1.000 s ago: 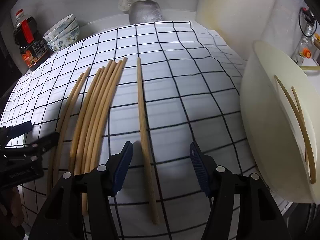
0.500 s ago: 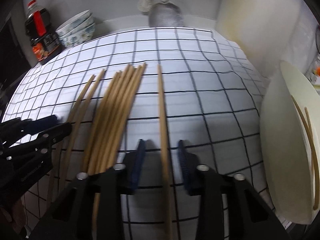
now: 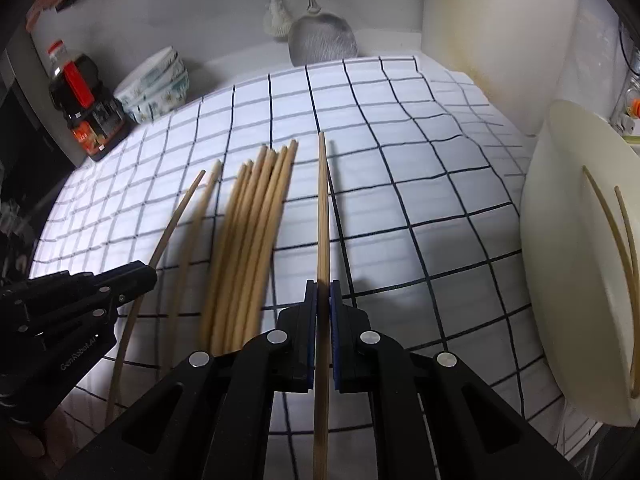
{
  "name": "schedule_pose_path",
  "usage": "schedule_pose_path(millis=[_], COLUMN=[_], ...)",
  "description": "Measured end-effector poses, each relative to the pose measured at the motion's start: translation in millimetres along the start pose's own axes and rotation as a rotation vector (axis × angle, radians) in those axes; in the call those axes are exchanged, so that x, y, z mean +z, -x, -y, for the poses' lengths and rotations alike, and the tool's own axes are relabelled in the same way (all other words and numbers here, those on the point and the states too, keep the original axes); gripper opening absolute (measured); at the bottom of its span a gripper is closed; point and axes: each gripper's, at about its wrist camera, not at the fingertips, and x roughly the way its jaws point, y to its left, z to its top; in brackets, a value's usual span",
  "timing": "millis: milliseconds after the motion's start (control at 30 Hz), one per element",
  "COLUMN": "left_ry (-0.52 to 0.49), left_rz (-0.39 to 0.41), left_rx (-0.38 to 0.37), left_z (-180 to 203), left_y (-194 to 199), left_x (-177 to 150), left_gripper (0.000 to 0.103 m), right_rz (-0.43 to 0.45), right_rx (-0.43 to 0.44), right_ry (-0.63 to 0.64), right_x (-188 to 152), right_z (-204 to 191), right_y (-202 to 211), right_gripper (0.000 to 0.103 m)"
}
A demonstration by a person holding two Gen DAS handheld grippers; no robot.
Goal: Organize utensils
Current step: 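Close the right tool on one chopstick while the left tool grasps another, then carry the held chopsticks with both tools over the white basin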
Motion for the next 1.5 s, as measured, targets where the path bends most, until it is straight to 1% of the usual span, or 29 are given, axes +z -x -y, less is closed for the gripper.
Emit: schedule_pose_path(millis=[167, 300, 433, 533, 600, 700, 733, 833, 933, 1033, 1167, 1333, 1500], left_ry=[-0.006, -0.025, -0.048, -0.079, -0.099, -0.128, -0.139, -0.169, -0.194, -0.219, -0.230, -0.241, -0.244], left_rz=[0.034, 0.068, 0.086, 0.100, 0.105, 0.099, 0.093, 0.093, 0.084, 0.056, 0.004, -0.043, -0.082], left_rx=[-0.018, -0.053, -0.104, -0.150, -0.181, -0.248, -0.282, -0.337, -0.369, -0.378, -0.363, -0.334, -0.300], left_z=[7.6, 24.0, 48.4, 77.8, 97.5, 134.1, 151.0, 189.3, 220.5, 250.1, 274.8, 289.4, 298.3], left_y=[22.8, 43.1, 58.7, 68.4, 72.3, 76.9, 78.1, 79.7, 74.3, 59.8, 33.9, 7.1, -14.4], left_x=[11.4, 24.0, 36.1, 47.0, 53.3, 62.9, 68.3, 79.3, 85.9, 88.8, 90.2, 90.8, 85.7], left_gripper=[0.007, 0.007, 0.007, 0.007, 0.007, 0.007, 0.007, 0.007, 0.007, 0.007, 0.007, 0.007, 0.007], right_rz=[0.040, 0.089, 0.139, 0.161, 0.175, 0.177, 0.178, 0.182, 0.187, 0.182, 0.171, 0.149, 0.126], right_rx=[0.031, 0.058, 0.052, 0.023, -0.011, -0.054, -0.064, -0.102, -0.120, -0.127, -0.122, -0.100, -0.084], right_ry=[-0.029, -0.066, -0.112, -0.155, -0.189, -0.246, -0.260, -0.294, -0.326, -0.350, -0.380, -0.404, -0.421], right_x=[5.4, 11.7, 15.1, 12.4, 8.7, 1.2, -1.3, -7.9, -13.0, -14.8, -15.5, -15.8, -16.9], right_z=[0.5, 7.8, 31.0, 57.5, 80.6, 117.7, 127.9, 156.7, 179.9, 201.3, 226.1, 247.4, 260.5], right_y=[23.8, 50.7, 82.8, 103.1, 117.5, 135.6, 139.8, 151.5, 156.6, 154.8, 145.5, 130.4, 116.9], right_gripper=[0.006, 0.006, 0.006, 0.006, 0.006, 0.006, 0.006, 0.006, 0.006, 0.006, 0.006, 0.006, 0.006])
